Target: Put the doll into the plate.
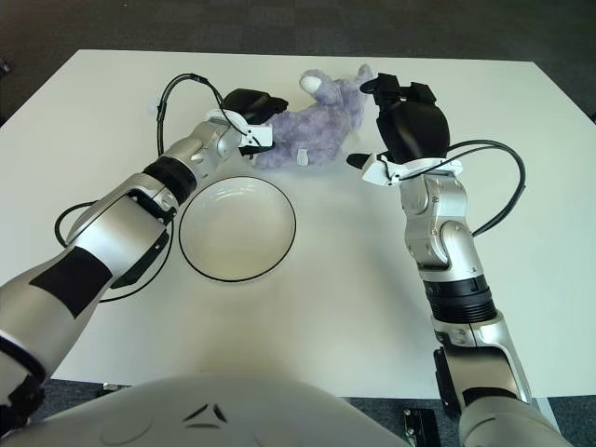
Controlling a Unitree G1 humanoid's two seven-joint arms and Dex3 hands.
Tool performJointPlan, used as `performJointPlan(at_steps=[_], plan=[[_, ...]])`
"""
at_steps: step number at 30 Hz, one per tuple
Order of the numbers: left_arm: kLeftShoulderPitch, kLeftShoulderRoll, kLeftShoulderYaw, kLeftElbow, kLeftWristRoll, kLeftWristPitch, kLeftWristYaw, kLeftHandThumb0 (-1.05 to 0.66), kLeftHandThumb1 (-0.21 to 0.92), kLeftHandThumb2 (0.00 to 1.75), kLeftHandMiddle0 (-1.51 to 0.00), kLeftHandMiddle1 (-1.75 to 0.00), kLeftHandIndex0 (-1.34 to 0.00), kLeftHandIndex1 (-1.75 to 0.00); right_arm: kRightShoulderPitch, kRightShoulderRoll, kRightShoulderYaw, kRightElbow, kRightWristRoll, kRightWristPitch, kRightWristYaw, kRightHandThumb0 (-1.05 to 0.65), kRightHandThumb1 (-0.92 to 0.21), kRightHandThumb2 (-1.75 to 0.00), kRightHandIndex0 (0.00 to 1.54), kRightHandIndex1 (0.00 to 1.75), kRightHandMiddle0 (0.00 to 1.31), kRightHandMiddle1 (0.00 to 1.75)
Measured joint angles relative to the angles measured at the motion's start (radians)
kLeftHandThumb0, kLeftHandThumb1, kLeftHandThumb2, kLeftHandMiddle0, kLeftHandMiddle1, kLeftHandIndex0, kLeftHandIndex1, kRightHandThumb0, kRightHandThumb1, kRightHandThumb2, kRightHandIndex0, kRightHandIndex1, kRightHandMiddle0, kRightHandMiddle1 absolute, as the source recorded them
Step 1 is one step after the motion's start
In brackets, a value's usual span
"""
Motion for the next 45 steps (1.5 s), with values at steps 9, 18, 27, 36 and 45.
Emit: performJointPlan(at_steps=[9, 18, 27, 36, 45], plan=[[0.039, 0.033, 0.022, -0.078, -0.025, -0.043, -0.008, 0.57, 0.10, 1.58, -0.79, -1.75, -1.03, -1.75, -0.074, -0.090, 0.010, 0.124, 0.051, -0.092, 0.059, -0.87, -0.46, -0.69, 0.11, 0.64, 0.00, 0.78], [0.059, 0.051, 0.058, -0.118, -0.073, -0.087, -0.027, 0.58, 0.07, 1.62, -0.82, -1.75, -1.10, -1.75, -0.099, -0.127, 0.026, 0.173, 0.116, -0.154, 0.127, -1.01, -0.62, -0.51, 0.05, 0.83, 0.00, 0.71], [0.067, 0.062, 0.070, -0.133, -0.088, -0.117, -0.031, 0.59, 0.05, 1.64, -0.83, -1.75, -1.12, -1.75, -0.116, -0.156, 0.033, 0.177, 0.164, -0.183, 0.220, -1.05, -0.69, -0.44, 0.01, 0.87, 0.00, 0.57], [0.086, 0.067, 0.112, -0.184, -0.136, -0.105, -0.103, 0.60, 0.03, 1.66, -0.85, -1.75, -1.14, -1.75, -0.135, -0.168, 0.034, 0.177, 0.206, -0.197, 0.299, -1.05, -0.75, -0.36, 0.01, 0.70, 0.00, 0.32], [0.094, 0.071, 0.141, -0.228, -0.174, -0.089, -0.187, 0.61, 0.02, 1.67, -0.86, -1.75, -1.15, -1.75, -0.144, -0.143, 0.058, 0.217, 0.207, -0.200, 0.260, -1.05, -0.73, -0.32, 0.02, 0.62, 0.00, 0.33]])
